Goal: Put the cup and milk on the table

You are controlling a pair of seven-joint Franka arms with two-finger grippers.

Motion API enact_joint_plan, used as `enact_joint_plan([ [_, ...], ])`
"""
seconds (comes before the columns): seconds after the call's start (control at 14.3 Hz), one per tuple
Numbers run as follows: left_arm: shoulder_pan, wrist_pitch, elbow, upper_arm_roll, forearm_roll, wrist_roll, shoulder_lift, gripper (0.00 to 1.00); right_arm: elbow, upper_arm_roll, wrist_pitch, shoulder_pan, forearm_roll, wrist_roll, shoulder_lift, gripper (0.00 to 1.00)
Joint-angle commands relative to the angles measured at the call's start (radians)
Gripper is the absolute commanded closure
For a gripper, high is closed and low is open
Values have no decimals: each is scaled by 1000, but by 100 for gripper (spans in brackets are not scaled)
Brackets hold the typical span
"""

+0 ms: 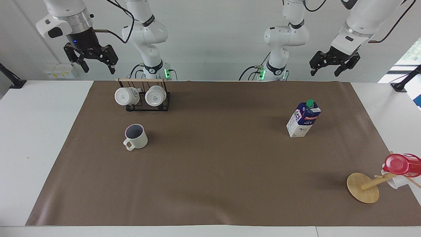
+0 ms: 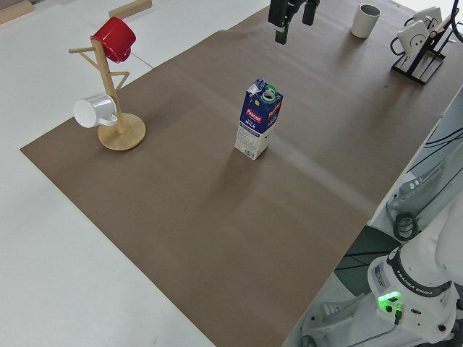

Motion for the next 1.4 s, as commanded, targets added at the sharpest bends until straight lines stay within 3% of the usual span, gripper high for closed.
enact_joint_plan([
  [0.0, -9, -13, 16, 9, -1, -3, 3, 0, -26, 1, -1, -2, 17, -18, -26, 0],
  [0.63, -9, -13, 16, 9, -1, -3, 3, 0, -66, 4, 12, -1, -2, 10, -26, 0],
  [1.05, -9, -12, 16, 9, -1, -3, 3, 0, -150, 20, 160, 48, 1, 71, -15, 0],
  [1.33, -9, -12, 16, 9, -1, -3, 3, 0, -181, 25, 266, 54, 2, 71, 38, 0],
])
